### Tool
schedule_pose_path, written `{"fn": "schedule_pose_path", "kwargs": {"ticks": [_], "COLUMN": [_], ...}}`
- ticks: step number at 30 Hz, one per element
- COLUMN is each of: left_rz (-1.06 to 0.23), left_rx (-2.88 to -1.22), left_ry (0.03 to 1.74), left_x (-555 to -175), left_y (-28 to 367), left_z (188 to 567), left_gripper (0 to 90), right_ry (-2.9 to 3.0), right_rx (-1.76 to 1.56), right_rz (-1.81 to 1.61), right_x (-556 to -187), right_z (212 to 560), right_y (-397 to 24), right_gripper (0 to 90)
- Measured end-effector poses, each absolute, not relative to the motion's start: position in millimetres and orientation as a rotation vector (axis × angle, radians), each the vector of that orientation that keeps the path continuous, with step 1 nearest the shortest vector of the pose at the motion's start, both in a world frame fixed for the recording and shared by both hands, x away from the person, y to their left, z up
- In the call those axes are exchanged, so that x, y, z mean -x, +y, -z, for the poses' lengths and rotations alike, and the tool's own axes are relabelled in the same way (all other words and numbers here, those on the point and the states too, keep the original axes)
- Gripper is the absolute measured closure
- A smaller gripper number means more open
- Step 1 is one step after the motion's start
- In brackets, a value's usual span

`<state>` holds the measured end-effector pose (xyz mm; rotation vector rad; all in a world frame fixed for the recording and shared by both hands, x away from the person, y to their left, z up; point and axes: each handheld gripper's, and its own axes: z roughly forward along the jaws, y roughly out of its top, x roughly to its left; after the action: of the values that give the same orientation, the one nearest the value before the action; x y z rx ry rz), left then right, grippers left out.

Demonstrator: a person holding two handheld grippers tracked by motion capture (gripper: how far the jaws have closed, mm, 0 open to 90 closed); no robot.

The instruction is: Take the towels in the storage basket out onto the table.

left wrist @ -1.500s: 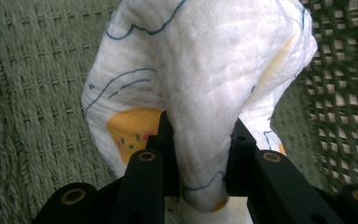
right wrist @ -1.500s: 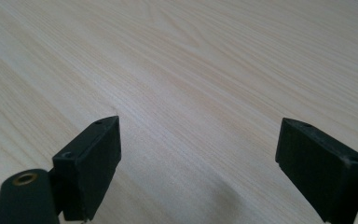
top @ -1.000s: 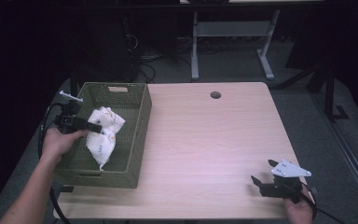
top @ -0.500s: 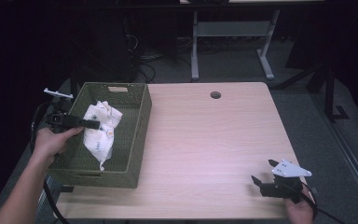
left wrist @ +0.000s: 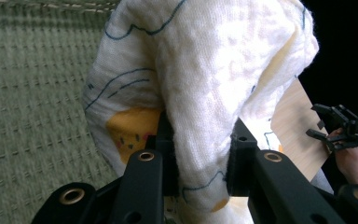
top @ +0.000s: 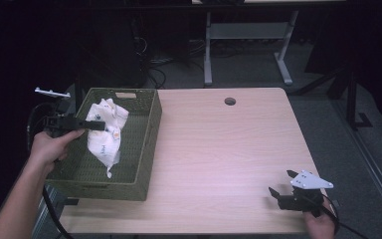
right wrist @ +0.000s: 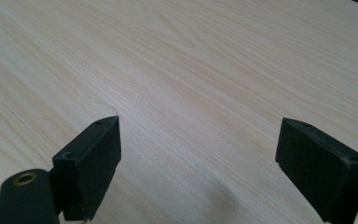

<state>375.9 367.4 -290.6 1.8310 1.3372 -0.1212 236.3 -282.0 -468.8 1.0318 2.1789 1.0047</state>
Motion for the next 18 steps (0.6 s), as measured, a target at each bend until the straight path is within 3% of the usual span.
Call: {"fn": "schedule_pose_path", "kwargs": {"ticks": [18], "left_rz": [0.13], "left_rx": [-1.876], "left_ry": [1.237], "left_x": [-376], "left_y": [326], "left_z": [268], "left_gripper": [71.6], "right_ry": [2.177], "right_rx": [-1.033], "right_rz": [-1.008], "right_x": [-236], "right_z": [468], "right_y": [-283], "right_gripper": [13.7]}}
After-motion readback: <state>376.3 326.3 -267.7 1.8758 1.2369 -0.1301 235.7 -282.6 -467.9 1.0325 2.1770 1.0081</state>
